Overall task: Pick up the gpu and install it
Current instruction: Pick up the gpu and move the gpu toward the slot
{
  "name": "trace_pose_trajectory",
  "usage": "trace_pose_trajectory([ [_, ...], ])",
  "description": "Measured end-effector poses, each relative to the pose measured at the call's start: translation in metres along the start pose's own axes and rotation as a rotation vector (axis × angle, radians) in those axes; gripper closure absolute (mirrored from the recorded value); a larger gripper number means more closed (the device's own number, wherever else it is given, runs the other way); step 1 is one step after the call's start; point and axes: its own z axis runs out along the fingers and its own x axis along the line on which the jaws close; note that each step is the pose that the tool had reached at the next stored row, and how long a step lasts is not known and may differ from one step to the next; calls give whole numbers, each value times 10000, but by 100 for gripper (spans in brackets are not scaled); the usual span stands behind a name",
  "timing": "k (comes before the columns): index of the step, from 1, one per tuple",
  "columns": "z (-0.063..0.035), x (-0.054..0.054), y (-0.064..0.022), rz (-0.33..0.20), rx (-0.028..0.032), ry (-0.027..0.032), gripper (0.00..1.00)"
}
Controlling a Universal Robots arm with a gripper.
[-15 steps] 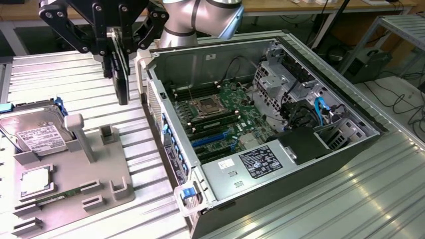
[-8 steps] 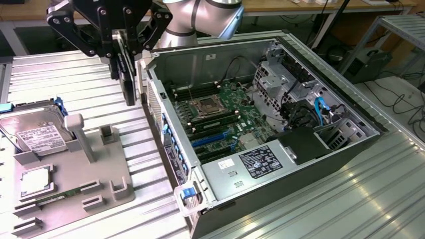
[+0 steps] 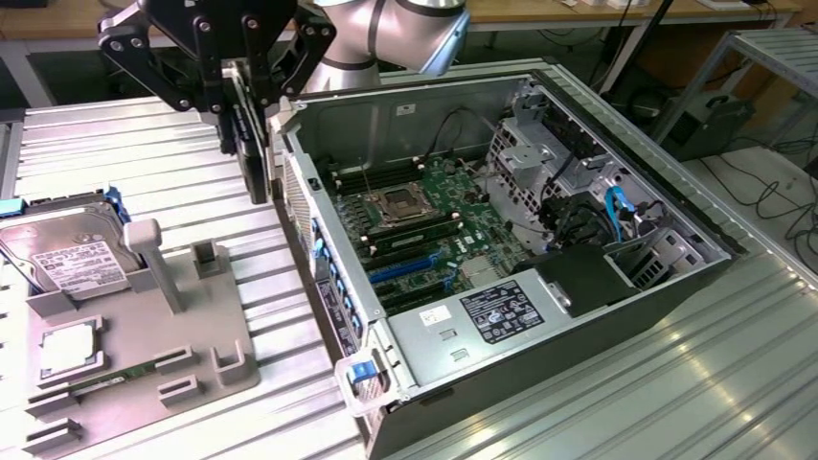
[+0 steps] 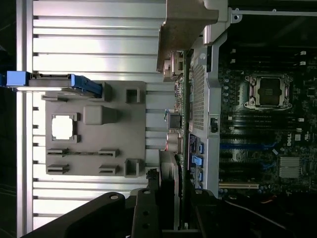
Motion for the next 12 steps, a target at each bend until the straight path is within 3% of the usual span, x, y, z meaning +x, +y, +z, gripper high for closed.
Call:
trace_pose_trajectory([
  [12, 1, -106, -2, 1, 1, 0, 72],
])
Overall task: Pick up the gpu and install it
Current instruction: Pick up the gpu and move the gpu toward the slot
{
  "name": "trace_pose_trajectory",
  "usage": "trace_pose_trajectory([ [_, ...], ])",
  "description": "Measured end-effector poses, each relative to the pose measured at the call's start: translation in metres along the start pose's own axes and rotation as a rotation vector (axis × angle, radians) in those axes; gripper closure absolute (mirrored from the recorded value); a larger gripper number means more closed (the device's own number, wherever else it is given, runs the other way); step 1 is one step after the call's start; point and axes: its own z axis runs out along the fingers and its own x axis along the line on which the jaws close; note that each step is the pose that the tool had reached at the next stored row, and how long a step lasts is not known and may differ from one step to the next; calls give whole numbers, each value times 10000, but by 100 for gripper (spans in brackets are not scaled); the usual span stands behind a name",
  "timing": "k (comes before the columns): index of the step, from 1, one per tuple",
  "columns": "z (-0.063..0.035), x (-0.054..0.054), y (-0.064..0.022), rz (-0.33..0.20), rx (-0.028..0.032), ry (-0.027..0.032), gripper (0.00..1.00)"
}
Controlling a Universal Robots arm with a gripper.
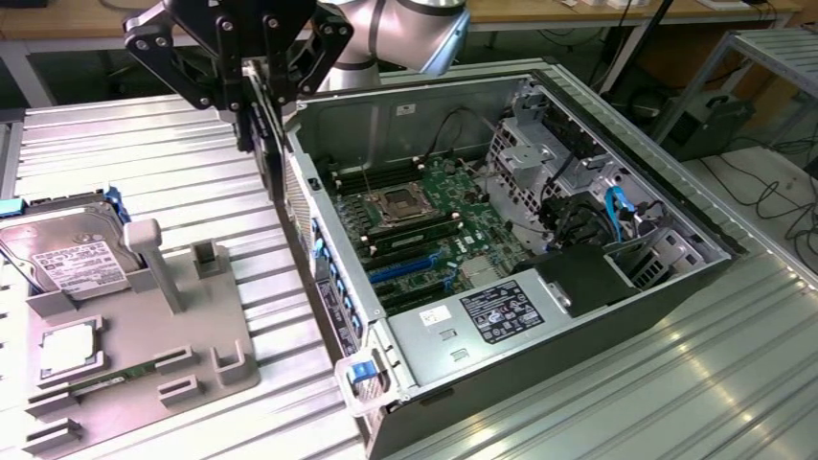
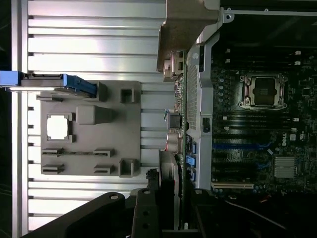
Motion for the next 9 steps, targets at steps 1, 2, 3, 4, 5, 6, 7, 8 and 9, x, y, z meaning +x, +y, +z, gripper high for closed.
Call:
trace_pose_trajectory([
  [1, 0, -8, 0, 0, 0, -1, 72],
  [2, 1, -15, 0, 0, -1, 0, 72],
  [3, 0, -23, -1, 0, 0, 0, 72],
  [4, 1, -31, -1, 0, -1, -1, 72],
  [5, 1, -39, -1, 0, 0, -1, 72],
  [6, 1, -47, -1, 0, -1, -1, 72],
  [7, 1, -58, -1, 0, 0, 0, 72],
  [8, 1, -67, -1, 0, -1, -1, 72],
  [9, 1, -80, -2, 0, -1, 0, 72],
])
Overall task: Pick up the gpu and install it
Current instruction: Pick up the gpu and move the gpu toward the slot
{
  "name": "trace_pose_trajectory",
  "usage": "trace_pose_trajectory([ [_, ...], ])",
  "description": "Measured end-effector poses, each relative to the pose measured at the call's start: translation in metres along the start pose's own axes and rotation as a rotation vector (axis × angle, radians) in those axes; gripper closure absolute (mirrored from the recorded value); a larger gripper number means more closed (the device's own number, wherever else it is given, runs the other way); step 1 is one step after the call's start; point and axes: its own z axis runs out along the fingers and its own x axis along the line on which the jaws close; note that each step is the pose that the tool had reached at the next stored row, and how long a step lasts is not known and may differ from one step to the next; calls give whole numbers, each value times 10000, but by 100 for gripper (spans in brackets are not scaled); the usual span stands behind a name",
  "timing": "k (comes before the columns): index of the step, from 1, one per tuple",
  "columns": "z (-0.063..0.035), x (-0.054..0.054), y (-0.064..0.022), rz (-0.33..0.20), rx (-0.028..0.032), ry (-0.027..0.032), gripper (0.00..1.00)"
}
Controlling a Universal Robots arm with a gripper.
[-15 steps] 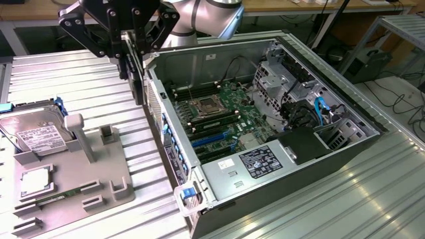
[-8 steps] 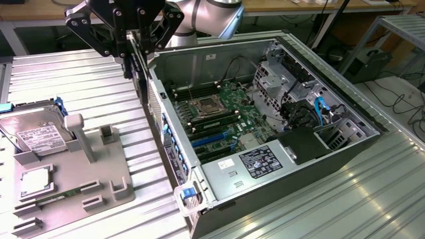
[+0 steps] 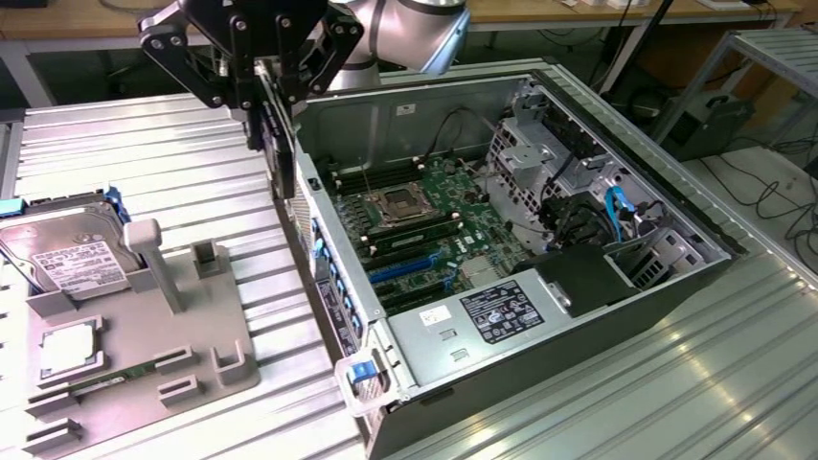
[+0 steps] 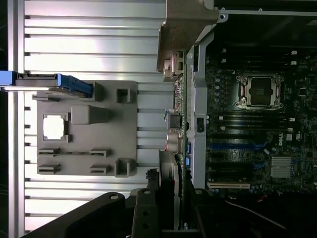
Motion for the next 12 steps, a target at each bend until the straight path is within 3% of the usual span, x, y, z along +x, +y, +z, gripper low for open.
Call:
trace_pose_trajectory([
  [12, 1, -109, -2, 0, 0, 0, 72],
])
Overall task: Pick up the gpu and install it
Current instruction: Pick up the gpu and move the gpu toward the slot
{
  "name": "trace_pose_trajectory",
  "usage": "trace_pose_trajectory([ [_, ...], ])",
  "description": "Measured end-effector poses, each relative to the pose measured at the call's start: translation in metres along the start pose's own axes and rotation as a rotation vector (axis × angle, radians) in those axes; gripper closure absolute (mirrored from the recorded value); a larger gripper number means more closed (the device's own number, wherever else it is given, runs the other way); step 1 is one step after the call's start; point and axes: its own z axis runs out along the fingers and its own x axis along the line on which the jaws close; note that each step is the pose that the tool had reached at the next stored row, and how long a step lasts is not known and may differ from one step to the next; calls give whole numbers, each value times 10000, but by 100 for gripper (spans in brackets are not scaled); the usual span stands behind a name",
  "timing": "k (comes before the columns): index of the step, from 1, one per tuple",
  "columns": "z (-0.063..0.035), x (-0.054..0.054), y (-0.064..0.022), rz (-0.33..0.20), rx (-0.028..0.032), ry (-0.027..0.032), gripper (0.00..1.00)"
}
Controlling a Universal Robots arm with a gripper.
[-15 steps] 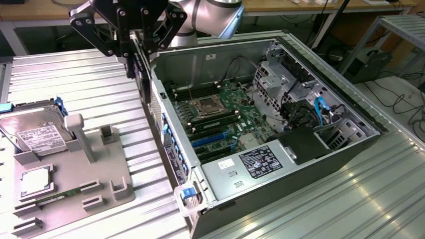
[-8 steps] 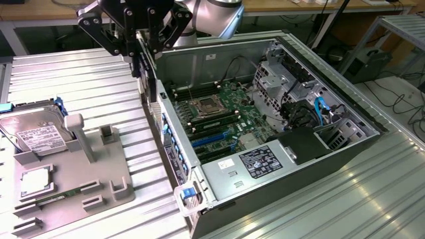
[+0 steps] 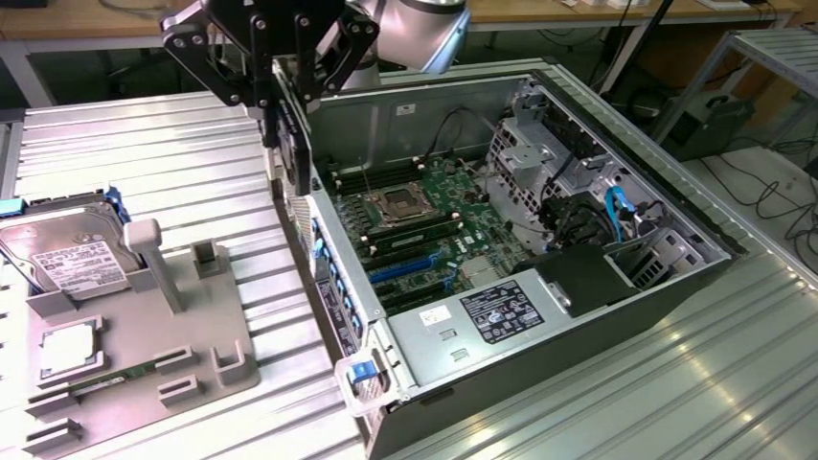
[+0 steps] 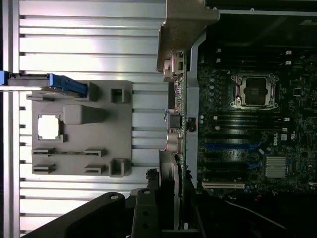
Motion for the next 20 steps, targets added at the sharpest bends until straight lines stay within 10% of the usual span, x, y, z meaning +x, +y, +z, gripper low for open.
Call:
trace_pose_trajectory([
  [20, 2, -226, -5, 0, 0, 0, 72],
])
